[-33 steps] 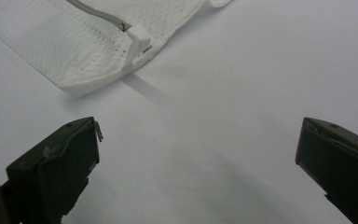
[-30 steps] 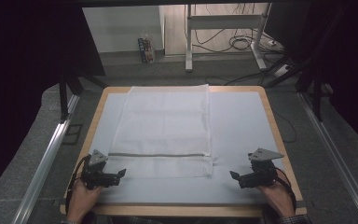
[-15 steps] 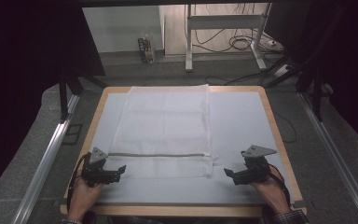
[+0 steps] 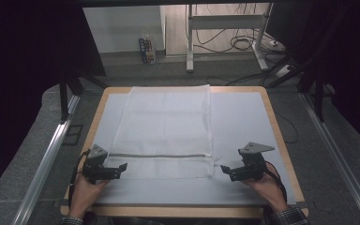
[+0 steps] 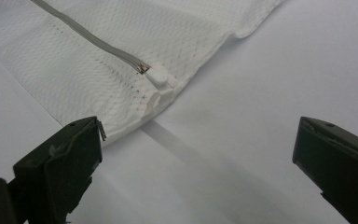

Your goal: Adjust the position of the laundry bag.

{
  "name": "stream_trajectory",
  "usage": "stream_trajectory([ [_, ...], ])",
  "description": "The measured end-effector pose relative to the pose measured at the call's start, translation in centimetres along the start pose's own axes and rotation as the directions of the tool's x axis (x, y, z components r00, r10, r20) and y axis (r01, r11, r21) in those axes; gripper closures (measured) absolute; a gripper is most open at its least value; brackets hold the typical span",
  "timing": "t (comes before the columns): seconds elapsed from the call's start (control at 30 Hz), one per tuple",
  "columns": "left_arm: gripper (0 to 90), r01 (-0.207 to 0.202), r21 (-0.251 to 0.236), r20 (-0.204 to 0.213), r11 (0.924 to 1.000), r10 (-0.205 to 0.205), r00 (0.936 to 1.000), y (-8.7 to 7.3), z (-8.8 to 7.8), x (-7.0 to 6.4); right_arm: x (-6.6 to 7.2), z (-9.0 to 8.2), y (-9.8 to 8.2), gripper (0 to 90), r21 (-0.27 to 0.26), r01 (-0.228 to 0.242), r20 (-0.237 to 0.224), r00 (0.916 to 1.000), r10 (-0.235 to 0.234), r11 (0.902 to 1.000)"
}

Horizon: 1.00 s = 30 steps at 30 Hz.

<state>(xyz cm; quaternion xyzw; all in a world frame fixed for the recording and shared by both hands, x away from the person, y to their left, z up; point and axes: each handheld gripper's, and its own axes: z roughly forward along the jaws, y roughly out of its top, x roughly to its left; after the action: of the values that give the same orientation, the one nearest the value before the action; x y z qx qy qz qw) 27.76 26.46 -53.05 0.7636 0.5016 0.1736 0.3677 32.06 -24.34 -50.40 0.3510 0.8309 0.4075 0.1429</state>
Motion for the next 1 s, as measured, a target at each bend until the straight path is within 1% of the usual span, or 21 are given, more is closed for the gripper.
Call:
stream_trajectory([
  [0.03, 4.2, -0.001, -0.001, 0.001, 1.0, 0.001, 1.0, 0.1, 0.1, 0.1, 0.3, 0.3, 0.2, 1.1, 0.0, 0.008, 0.005, 1.0, -0.008, 1.0],
  [0.13, 4.6, -0.01, -0.004, -0.01, 0.9999, 0.01, 0.9999, 0.3, 0.2, 0.4, 0.5, 0.6, 0.5, 1.2, 0.015, 0.015, 0.003, 0.9999, -0.015, 0.9998],
  [0.17, 4.9, -0.009, -0.003, -0.015, 1.0, 0.009, 0.9999, 0.3, 0.2, 0.4, 0.5, 0.8, 0.6, 1.2, 0.029, 0.008, 0.003, 1.0, -0.008, 0.9995],
  [0.2, 5.4, -0.009, -0.003, -0.015, 1.0, 0.009, 0.9999, 0.3, 0.2, 0.4, 0.5, 0.8, 0.6, 1.2, 0.029, 0.008, 0.003, 1.0, -0.008, 0.9995],
  [0.23, 6.1, -0.01, 0.0, -0.023, 0.9999, 0.01, 0.9997, 0.4, 0.4, 0.7, 0.3, 1.3, 0.7, 1.9, 0.063, -0.024, -0.022, 0.9995, 0.025, 0.9977],
  [0.37, 10.7, 0.007, 0.005, -0.038, 1.0, -0.007, 0.9992, 0.5, 0.6, 1.3, 0.5, 2.1, 1.0, 1.9, 0.098, -0.015, -0.051, 0.9985, 0.02, 0.9951],
  [0.4, 11.7, 0.006, 0.005, -0.041, 1.0, -0.006, 0.9991, 0.5, 0.6, 1.5, 0.6, 2.3, 1.1, 2.1, 0.1, -0.003, -0.059, 0.9982, 0.009, 0.995],
  [0.43, 12.9, 0.005, 0.001, -0.046, 1.0, -0.005, 0.9989, 0.5, 0.6, 1.5, 0.9, 2.4, 1.2, 3.2, 0.103, 0.009, -0.051, 0.9987, -0.004, 0.9946],
  [0.47, 13.9, 0.006, 0.0, -0.051, 1.0, -0.006, 0.9987, 0.5, 0.7, 1.6, 1.1, 2.5, 1.3, 5.1, 0.101, 0.028, -0.041, 0.9989, -0.024, 0.9945],
  [0.5, 14.6, 0.004, -0.001, -0.055, 1.0, -0.004, 0.9985, 0.6, 0.7, 1.7, 1.4, 2.4, 1.5, 7.4, 0.092, 0.036, -0.036, 0.9988, -0.033, 0.9951],
  [0.53, 15.3, 0.004, -0.001, -0.055, 1.0, -0.004, 0.9985, 0.6, 0.7, 1.7, 1.4, 2.4, 1.5, 7.4, 0.092, 0.036, -0.036, 0.9988, -0.033, 0.9951],
  [0.57, 15.5, -0.003, 0.007, -0.063, 1.0, 0.004, 0.998, 0.6, 0.9, 1.8, 1.4, 2.4, 1.8, 12.8, 0.075, 0.041, -0.017, 0.9991, -0.04, 0.9963],
  [0.6, 16.0, -0.003, 0.007, -0.063, 1.0, 0.004, 0.998, 0.6, 0.9, 1.8, 1.4, 2.4, 1.8, 12.8, 0.075, 0.041, -0.017, 0.9991, -0.04, 0.9963],
  [0.63, 16.7, -0.02, 0.014, -0.081, 0.9997, 0.021, 0.9965, 0.8, 1.1, 1.8, 1.3, 2.5, 2.1, 19.0, 0.069, 0.038, -0.003, 0.9993, -0.038, 0.9969],
  [0.67, 16.9, -0.025, 0.015, -0.087, 0.9996, 0.026, 0.9959, 0.9, 1.2, 1.8, 1.2, 2.6, 2.1, 20.3, 0.068, 0.033, -0.002, 0.9994, -0.033, 0.9971],
  [0.73, 17.4, -0.025, 0.012, -0.091, 0.9996, 0.026, 0.9955, 1.0, 1.3, 1.9, 0.9, 2.8, 2.4, 22.9, 0.066, 0.023, -0.001, 0.9997, -0.023, 0.9976],
  [0.77, 17.2, -0.027, 0.007, -0.086, 0.9996, 0.028, 0.9959, 1.3, 1.4, 2.1, 0.8, 2.8, 2.5, 23.8, 0.065, 0.021, -0.007, 0.9998, -0.02, 0.9977],
  [0.87, 17.3, -0.031, 0.003, -0.093, 0.9995, 0.031, 0.9952, 1.5, 1.5, 2.5, 0.5, 3.1, 2.8, 26.0, 0.063, 0.012, -0.007, 0.9999, -0.012, 0.9979],
  [0.9, 17.8, -0.032, 0.002, -0.105, 0.9995, 0.032, 0.9939, 1.7, 1.7, 2.8, 0.3, 3.4, 3.0, 29.7, 0.058, 0.01, -0.009, 0.9999, -0.009, 0.9982],
  [0.97, 18.9, -0.035, 0.006, -0.117, 0.9994, 0.036, 0.9925, 1.9, 1.9, 3.1, 0.1, 3.7, 3.2, 33.2, 0.059, 0.008, -0.009, 0.9999, -0.007, 0.9982],
  [1.0, 19.5, -0.035, 0.006, -0.117, 0.9994, 0.036, 0.9925, 1.9, 1.9, 3.1, 0.1, 3.7, 3.2, 33.2, 0.059, 0.008, -0.009, 0.9999, -0.007, 0.9982],
])
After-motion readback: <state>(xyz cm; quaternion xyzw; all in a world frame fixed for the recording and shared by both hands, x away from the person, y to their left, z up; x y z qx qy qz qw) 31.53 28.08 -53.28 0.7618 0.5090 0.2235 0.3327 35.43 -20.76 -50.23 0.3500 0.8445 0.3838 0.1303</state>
